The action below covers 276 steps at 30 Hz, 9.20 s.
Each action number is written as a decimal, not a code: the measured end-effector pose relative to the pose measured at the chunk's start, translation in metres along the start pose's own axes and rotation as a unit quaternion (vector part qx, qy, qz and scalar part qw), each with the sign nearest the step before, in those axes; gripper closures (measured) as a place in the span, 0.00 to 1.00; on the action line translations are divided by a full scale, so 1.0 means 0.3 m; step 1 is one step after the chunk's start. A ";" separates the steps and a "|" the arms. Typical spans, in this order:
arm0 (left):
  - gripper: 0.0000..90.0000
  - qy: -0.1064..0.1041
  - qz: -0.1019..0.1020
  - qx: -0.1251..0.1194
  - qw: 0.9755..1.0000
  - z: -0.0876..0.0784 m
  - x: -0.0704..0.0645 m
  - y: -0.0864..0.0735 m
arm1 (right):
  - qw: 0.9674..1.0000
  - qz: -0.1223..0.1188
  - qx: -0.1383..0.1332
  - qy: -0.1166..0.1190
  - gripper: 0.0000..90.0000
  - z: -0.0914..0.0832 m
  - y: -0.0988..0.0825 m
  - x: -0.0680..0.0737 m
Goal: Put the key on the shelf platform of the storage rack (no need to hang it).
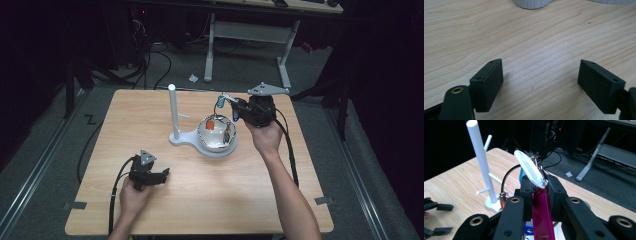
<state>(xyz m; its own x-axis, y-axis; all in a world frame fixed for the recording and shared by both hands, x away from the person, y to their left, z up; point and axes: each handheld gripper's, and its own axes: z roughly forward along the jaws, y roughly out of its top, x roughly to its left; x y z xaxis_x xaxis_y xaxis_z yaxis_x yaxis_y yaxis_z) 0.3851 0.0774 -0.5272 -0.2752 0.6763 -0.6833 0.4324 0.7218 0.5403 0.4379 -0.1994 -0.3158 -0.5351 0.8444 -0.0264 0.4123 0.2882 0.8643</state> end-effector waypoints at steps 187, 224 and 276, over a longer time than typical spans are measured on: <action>0.23 -0.001 0.003 -0.001 1.000 0.001 0.000 0.000 | 0.991 0.128 0.030 0.022 0.62 -0.198 -0.490 -0.054; 0.23 -0.003 0.007 -0.002 1.000 0.002 0.002 0.000 | 0.987 0.148 0.069 0.009 0.62 -0.087 -0.673 -0.024; 0.23 -0.001 0.007 -0.005 1.000 0.005 0.001 0.001 | 0.980 0.119 0.112 -0.114 0.58 -0.130 -0.804 -0.083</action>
<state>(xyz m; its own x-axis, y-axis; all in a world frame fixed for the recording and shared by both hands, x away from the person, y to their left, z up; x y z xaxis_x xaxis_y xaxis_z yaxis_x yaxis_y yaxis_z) 0.3864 0.0775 -0.5280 -0.2671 0.6859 -0.6769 0.4278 0.7138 0.5546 0.3230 -0.3076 -0.5039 -0.2370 0.9711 0.0288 0.6708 0.1421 0.7279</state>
